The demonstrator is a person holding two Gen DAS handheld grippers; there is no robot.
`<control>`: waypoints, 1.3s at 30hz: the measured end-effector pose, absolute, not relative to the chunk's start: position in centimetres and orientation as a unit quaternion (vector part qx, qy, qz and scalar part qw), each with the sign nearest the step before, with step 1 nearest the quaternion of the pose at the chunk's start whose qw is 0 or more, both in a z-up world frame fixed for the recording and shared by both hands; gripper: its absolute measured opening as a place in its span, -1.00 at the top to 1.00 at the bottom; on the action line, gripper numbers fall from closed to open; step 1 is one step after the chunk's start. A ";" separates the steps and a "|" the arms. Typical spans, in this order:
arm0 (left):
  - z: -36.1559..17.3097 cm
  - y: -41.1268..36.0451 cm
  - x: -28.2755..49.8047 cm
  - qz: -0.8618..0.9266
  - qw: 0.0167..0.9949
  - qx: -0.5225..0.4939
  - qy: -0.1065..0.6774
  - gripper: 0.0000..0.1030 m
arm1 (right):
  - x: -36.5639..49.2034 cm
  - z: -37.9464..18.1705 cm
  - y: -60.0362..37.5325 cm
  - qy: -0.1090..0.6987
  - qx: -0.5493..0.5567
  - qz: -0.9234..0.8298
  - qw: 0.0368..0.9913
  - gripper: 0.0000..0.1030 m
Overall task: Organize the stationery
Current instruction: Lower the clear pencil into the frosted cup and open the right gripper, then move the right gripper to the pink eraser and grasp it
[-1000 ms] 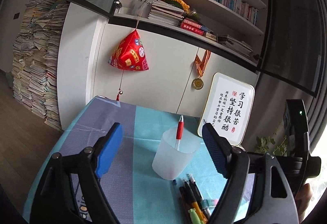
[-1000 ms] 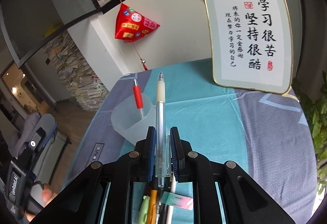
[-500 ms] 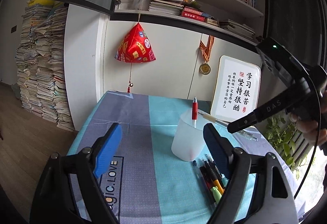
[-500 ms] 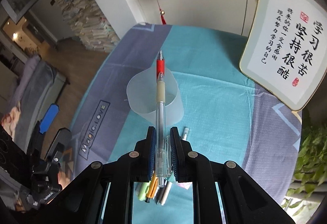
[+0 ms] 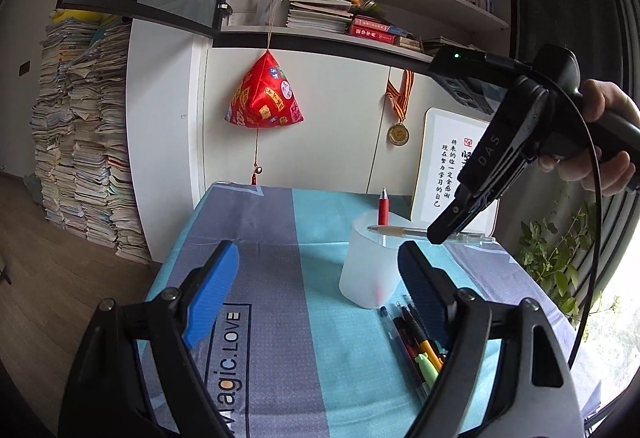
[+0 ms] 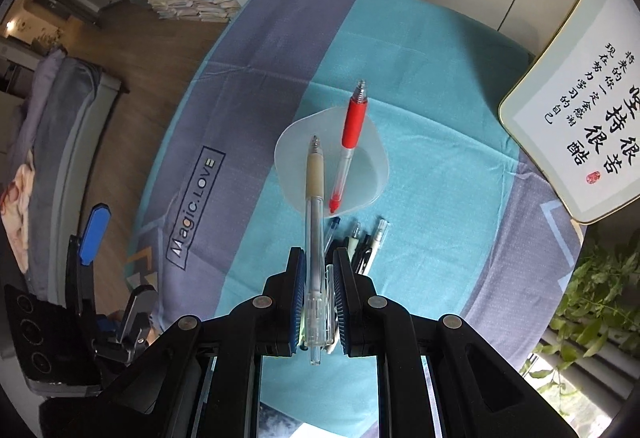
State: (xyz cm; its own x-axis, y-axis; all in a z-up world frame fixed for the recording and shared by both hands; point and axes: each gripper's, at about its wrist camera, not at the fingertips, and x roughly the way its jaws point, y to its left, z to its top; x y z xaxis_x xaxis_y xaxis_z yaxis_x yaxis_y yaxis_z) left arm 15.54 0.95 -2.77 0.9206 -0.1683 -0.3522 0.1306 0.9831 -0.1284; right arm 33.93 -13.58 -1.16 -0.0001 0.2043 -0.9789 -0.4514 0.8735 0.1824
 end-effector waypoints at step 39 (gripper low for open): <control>-4.2 -0.7 15.2 -0.084 0.971 -0.054 0.217 -0.66 | 21.5 -5.3 -19.7 0.464 -0.113 0.171 0.862 0.09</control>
